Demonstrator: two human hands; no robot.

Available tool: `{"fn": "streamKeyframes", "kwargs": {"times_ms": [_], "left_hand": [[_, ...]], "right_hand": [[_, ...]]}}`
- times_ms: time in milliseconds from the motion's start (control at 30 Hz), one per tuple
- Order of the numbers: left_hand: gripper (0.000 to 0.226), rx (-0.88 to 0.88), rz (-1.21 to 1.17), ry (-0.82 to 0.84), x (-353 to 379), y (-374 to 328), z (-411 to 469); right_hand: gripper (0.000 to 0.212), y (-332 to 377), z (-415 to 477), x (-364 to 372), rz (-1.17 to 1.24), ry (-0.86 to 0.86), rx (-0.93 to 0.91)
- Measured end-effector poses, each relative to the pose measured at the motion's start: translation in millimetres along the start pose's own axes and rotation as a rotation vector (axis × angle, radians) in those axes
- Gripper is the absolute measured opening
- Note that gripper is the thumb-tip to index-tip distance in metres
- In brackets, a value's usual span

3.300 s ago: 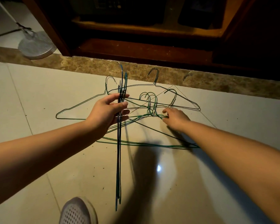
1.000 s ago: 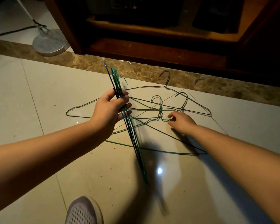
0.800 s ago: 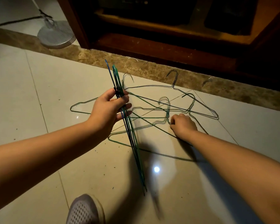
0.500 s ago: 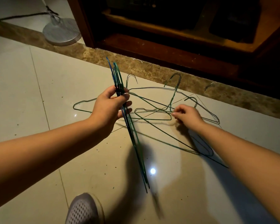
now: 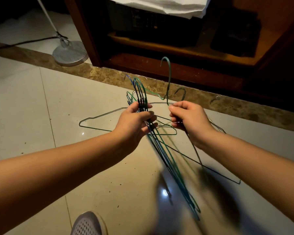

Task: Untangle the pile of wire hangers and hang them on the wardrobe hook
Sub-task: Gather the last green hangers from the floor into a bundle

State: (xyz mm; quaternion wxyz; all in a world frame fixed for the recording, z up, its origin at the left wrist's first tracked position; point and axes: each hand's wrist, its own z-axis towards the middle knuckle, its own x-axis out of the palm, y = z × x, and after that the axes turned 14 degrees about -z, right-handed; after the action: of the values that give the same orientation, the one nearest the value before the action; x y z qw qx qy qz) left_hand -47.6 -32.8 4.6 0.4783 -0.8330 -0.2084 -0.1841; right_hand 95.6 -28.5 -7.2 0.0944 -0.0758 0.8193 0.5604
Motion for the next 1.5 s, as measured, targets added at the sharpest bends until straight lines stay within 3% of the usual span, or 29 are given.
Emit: {"fn": "streamKeyframes", "kwargs": {"times_ms": [433,667,767,833,933,1000,1100,1367,1500], "left_hand": [[0.027,-0.024,-0.043,0.061,35,24,-1],[0.035,-0.08,0.032,0.081,46,36,3],[0.028,-0.114,0.058,0.101,46,41,4],[0.024,-0.12,0.065,0.067,43,45,5],[0.022,-0.111,0.121,0.019,37,51,9],[0.023,-0.101,0.169,0.003,33,53,13],[0.024,-0.09,0.2,-0.028,27,53,18],[0.022,-0.071,0.231,-0.066,8,48,32],[0.022,-0.069,0.242,-0.1,1,46,36]], "right_hand": [[0.016,-20,-39,-7,0.013,0.023,0.043],[0.02,-30,-46,-31,-0.023,0.09,-0.044],[0.02,-44,-33,-44,-0.173,0.132,-0.093],[0.016,-70,-9,-58,-0.392,0.041,-0.072],[0.026,-123,31,-84,-0.772,-0.103,0.174],[0.037,-153,42,-93,-0.922,-0.085,0.307],[0.044,-175,45,-95,-1.092,-0.035,0.297],[0.024,-187,50,-90,-1.203,-0.099,0.241],[0.02,-188,54,-92,-0.964,-0.196,0.279]]}}
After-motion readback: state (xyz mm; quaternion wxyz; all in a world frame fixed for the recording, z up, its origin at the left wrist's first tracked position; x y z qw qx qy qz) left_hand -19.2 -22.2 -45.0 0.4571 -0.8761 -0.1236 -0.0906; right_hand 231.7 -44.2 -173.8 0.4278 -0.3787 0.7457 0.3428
